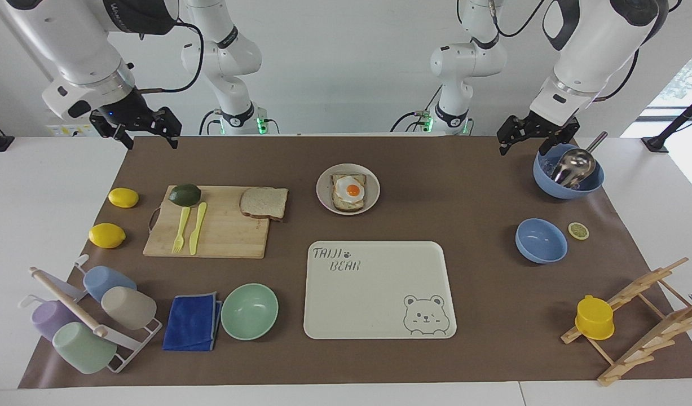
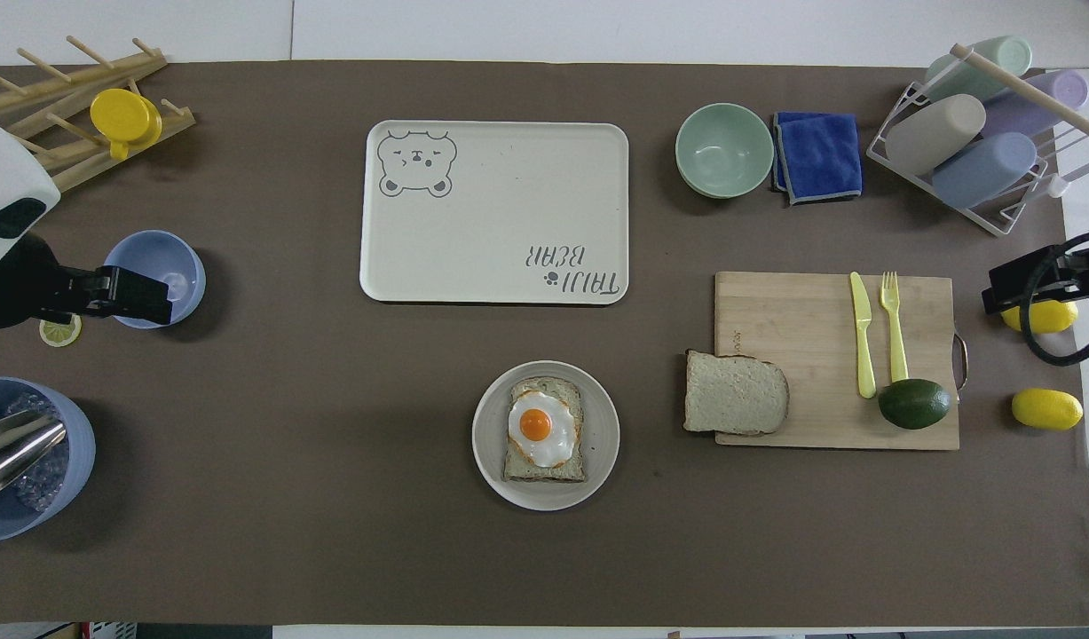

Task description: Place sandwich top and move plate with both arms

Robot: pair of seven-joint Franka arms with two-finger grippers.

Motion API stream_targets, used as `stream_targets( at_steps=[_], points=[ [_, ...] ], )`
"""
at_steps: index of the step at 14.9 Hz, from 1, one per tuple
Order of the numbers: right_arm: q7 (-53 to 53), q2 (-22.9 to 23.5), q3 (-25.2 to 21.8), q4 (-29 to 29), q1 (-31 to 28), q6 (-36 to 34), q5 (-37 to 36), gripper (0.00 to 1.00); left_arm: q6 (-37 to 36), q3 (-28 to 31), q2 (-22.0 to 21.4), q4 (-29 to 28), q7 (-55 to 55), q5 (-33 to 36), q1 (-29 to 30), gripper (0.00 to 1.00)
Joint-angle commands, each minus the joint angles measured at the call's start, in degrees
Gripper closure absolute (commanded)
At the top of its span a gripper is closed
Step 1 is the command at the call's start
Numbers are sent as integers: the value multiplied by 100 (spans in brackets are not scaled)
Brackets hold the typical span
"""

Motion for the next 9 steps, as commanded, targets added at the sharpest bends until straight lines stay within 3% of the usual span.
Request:
stream_targets(
  at_steps=[1, 9],
  points=[
    [-136, 27, 10, 83, -61, -113, 71, 0, -67, -31, -73, -11, 17, 91, 49, 0],
    [-101, -105, 10, -22, -61, -139, 159, 0, -67, -31, -73, -20, 17, 91, 49, 0]
  ],
)
